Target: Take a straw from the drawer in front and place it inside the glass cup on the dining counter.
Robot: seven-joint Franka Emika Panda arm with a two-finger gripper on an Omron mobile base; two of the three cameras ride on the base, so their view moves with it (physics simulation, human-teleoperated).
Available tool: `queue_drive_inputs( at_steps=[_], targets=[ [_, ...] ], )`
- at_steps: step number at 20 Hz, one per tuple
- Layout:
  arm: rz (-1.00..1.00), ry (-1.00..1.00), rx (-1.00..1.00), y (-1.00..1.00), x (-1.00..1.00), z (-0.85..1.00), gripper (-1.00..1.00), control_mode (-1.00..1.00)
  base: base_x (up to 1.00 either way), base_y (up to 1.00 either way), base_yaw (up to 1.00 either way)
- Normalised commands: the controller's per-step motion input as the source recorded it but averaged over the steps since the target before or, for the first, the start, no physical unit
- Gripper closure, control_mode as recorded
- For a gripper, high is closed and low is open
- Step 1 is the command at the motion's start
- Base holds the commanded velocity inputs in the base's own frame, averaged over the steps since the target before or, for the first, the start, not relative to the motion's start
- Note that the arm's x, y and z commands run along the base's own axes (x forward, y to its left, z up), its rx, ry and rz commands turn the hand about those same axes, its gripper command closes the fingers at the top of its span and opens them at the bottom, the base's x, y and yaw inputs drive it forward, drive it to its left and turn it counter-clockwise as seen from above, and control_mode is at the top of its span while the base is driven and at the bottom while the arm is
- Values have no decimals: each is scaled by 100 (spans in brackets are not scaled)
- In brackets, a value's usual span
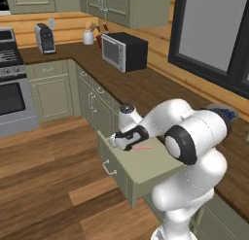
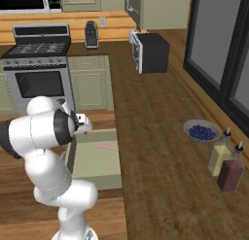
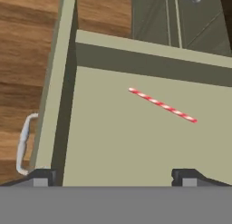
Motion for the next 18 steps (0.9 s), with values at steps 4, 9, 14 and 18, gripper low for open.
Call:
queue_drive_inputs(
  at_steps=[4, 9, 14, 18],
  targets=[
    [0, 2, 0, -42, 29, -60, -100, -100, 0, 0, 0],
    [0, 4, 3, -23, 15, -80, -100, -100, 0, 0, 0],
    [1, 0, 4, 5, 0, -72, -100, -100, 0, 0, 0],
    [1, 0, 6, 44, 0, -38, -100, -100, 0, 0, 0]
  ],
)
